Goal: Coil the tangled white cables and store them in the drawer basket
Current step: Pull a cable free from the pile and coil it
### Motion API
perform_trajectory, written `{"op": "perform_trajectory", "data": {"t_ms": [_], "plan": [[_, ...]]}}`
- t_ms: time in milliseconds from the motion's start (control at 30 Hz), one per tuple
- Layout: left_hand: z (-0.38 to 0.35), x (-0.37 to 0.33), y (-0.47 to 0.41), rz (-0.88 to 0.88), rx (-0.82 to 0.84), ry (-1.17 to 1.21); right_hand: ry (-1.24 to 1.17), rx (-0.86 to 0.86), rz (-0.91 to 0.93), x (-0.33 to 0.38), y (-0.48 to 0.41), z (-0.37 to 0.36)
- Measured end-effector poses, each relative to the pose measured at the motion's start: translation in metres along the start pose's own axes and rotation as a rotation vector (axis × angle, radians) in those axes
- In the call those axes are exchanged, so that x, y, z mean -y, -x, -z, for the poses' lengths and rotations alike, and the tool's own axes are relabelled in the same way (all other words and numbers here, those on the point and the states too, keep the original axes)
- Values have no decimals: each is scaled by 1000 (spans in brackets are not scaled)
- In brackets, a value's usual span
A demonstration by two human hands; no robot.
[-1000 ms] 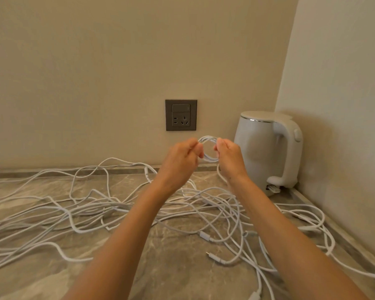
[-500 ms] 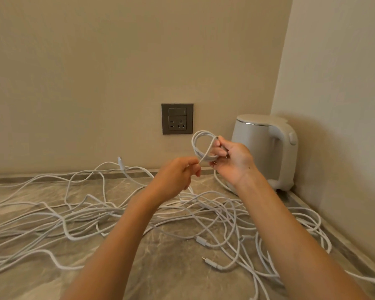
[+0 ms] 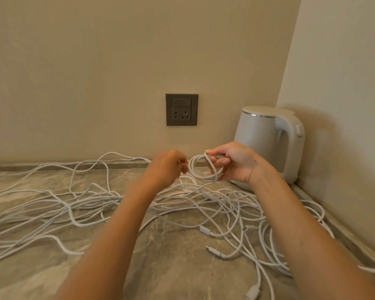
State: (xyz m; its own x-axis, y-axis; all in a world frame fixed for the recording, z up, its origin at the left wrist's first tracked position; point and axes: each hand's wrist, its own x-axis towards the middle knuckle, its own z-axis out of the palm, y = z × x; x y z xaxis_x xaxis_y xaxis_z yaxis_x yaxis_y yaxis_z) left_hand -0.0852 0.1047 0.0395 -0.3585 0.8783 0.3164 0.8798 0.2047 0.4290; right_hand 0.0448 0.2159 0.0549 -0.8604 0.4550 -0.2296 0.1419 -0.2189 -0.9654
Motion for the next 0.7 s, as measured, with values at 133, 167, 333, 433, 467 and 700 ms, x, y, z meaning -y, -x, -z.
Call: {"op": "perform_trajectory", "data": {"t_ms": [133,167,333,433,467,700], "plan": [[9,2,-2,59,-140,43,266,-43,-40,-3,-3,-2],[10,1,-2,62,-158,66,315,-42,-43,-5,-4,-3],[9,-3,0,82,-238,150,472,-40,-42,-4,0,-13],[9,-6,0,89,-288,150,539,-47,-34,-3,1,-18],[9,-7,-1,90,-308,154,561,-51,-29,-3,1,-19],[13,-12,1,66,-481,157,583,-72,-14,-3,1,-28]]}}
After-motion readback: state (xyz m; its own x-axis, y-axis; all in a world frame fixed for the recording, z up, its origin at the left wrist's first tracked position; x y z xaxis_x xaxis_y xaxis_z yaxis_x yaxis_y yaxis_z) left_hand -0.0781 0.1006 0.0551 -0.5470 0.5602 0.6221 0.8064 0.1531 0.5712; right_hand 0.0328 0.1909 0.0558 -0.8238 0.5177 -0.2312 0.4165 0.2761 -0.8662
